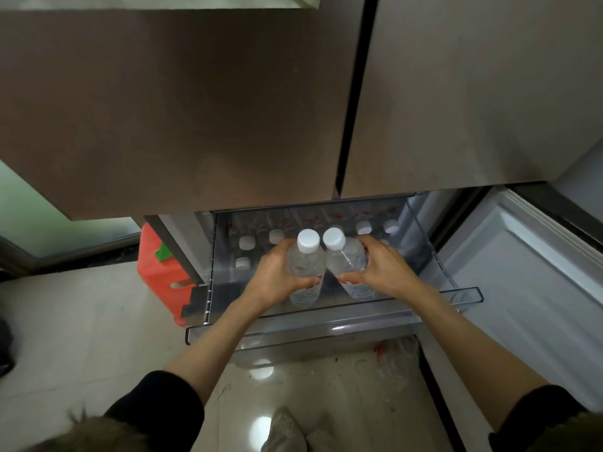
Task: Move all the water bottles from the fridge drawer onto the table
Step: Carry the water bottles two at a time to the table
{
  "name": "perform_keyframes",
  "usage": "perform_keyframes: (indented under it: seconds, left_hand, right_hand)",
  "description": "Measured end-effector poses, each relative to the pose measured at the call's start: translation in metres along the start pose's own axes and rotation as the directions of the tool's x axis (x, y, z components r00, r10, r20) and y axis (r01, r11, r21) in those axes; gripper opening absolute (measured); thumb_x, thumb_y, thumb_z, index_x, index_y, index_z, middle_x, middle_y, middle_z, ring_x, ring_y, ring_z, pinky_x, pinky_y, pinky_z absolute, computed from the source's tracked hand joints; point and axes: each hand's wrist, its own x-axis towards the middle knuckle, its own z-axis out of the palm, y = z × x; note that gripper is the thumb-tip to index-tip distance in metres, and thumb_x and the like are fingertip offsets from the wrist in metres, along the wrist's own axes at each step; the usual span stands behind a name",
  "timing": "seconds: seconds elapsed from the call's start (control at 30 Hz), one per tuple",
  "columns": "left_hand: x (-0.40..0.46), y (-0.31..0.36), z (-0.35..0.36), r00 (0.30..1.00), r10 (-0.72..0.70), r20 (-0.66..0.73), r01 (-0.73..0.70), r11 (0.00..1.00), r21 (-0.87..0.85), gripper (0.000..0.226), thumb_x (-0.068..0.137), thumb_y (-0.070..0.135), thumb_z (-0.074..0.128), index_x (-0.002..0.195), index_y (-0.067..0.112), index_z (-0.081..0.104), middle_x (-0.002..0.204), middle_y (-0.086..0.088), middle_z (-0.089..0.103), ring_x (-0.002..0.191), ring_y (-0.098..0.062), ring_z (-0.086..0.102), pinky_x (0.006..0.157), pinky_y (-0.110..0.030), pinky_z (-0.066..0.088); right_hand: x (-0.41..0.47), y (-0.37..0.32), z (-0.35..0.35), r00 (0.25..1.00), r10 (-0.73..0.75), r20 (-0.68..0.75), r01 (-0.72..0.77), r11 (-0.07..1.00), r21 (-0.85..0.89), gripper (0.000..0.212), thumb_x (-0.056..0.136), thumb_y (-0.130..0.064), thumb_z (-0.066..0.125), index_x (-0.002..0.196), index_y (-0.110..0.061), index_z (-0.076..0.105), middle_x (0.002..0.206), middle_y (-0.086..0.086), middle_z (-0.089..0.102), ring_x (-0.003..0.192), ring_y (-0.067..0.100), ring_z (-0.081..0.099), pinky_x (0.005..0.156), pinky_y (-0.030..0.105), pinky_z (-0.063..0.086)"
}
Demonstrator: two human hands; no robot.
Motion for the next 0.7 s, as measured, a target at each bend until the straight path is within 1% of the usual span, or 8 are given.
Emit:
perform_keyframes:
  seconds: [0.07,0.17,0.27,0.37,0.47,0.53,0.6,0.7]
  left_hand:
    - [-0.005,0.004,-0.005,0.999,0.04,-0.019,-0.04,0.999,0.012,0.077,0.065,0.027,0.083,0.13,0.014,0.043,0.127,-0.003,0.056,0.114,-0.018,0.054,0.088,-0.021,0.04]
    - [-0.015,0.012,-0.018,0.996,0.067,-0.051,-0.066,0.998,0.02,0.08,0.064,0.027,0.083,0.132,0.016,0.043,0.129,-0.002,0.056,0.115,-0.017,0.053,0.092,-0.023,0.04]
    - [-0.031,0.027,-0.029,0.987,0.093,-0.13,-0.091,0.996,0.02,0.08,0.064,0.03,0.083,0.131,0.018,0.043,0.131,-0.001,0.055,0.116,-0.015,0.052,0.097,-0.028,0.041]
    - [-0.055,0.051,-0.039,0.966,0.113,-0.233,-0.116,0.993,0.001,0.077,0.064,0.03,0.083,0.13,0.021,0.044,0.128,0.003,0.055,0.108,-0.006,0.049,0.092,-0.022,0.039]
    - [-0.085,0.072,-0.046,0.927,0.135,-0.35,-0.14,0.99,0.011,0.076,0.064,0.031,0.083,0.129,0.022,0.044,0.124,0.005,0.056,0.107,-0.007,0.051,0.089,-0.02,0.04]
    - [-0.108,0.083,-0.05,0.894,0.131,-0.429,-0.141,0.99,0.008,0.077,0.063,0.03,0.083,0.128,0.022,0.043,0.118,0.008,0.056,0.104,-0.005,0.051,0.084,-0.014,0.04]
    - [-0.133,0.094,-0.056,0.865,0.121,-0.487,-0.161,0.986,-0.04,0.075,0.063,0.029,0.083,0.125,0.024,0.04,0.117,0.011,0.052,0.105,-0.004,0.051,0.082,-0.007,0.038]
    - [-0.171,0.104,-0.07,0.806,0.082,-0.587,-0.185,0.976,-0.118,0.076,0.058,0.037,0.084,0.118,0.029,0.038,0.118,0.009,0.055,0.106,-0.005,0.056,0.083,-0.014,0.047]
  right_hand:
    - [-0.007,-0.004,0.0,1.0,-0.004,-0.028,0.007,0.997,0.074,0.07,0.063,-0.042,0.082,0.12,-0.02,0.048,0.117,0.0,0.061,0.105,0.019,0.058,0.088,0.039,0.05]
    - [-0.016,-0.012,-0.004,0.998,-0.025,-0.054,0.033,0.987,0.155,0.071,0.062,-0.046,0.082,0.12,-0.023,0.046,0.119,-0.003,0.059,0.105,0.015,0.057,0.088,0.036,0.051]
    - [-0.027,-0.021,-0.016,0.994,-0.083,-0.072,0.095,0.976,0.195,0.073,0.062,-0.045,0.081,0.122,-0.024,0.045,0.122,-0.002,0.058,0.109,0.016,0.056,0.093,0.041,0.05]
    - [-0.04,-0.033,-0.031,0.978,-0.173,-0.12,0.194,0.961,0.195,0.07,0.061,-0.045,0.082,0.119,-0.028,0.046,0.122,-0.005,0.057,0.108,0.015,0.055,0.093,0.041,0.049]
    - [-0.058,-0.05,-0.049,0.948,-0.258,-0.189,0.298,0.926,0.233,0.064,0.061,-0.041,0.083,0.114,-0.03,0.048,0.116,-0.01,0.057,0.107,0.012,0.055,0.093,0.038,0.049]
    - [-0.072,-0.065,-0.06,0.927,-0.297,-0.227,0.355,0.891,0.284,0.064,0.062,-0.039,0.083,0.115,-0.03,0.048,0.111,-0.013,0.055,0.106,0.011,0.054,0.092,0.036,0.049]
    - [-0.086,-0.083,-0.067,0.908,-0.333,-0.256,0.406,0.85,0.336,0.068,0.062,-0.042,0.082,0.119,-0.026,0.048,0.113,-0.011,0.055,0.107,0.012,0.054,0.09,0.034,0.048]
    - [-0.105,-0.116,-0.071,0.874,-0.412,-0.258,0.485,0.776,0.403,0.065,0.064,-0.041,0.08,0.118,-0.024,0.048,0.118,-0.004,0.056,0.106,0.013,0.055,0.086,0.028,0.049]
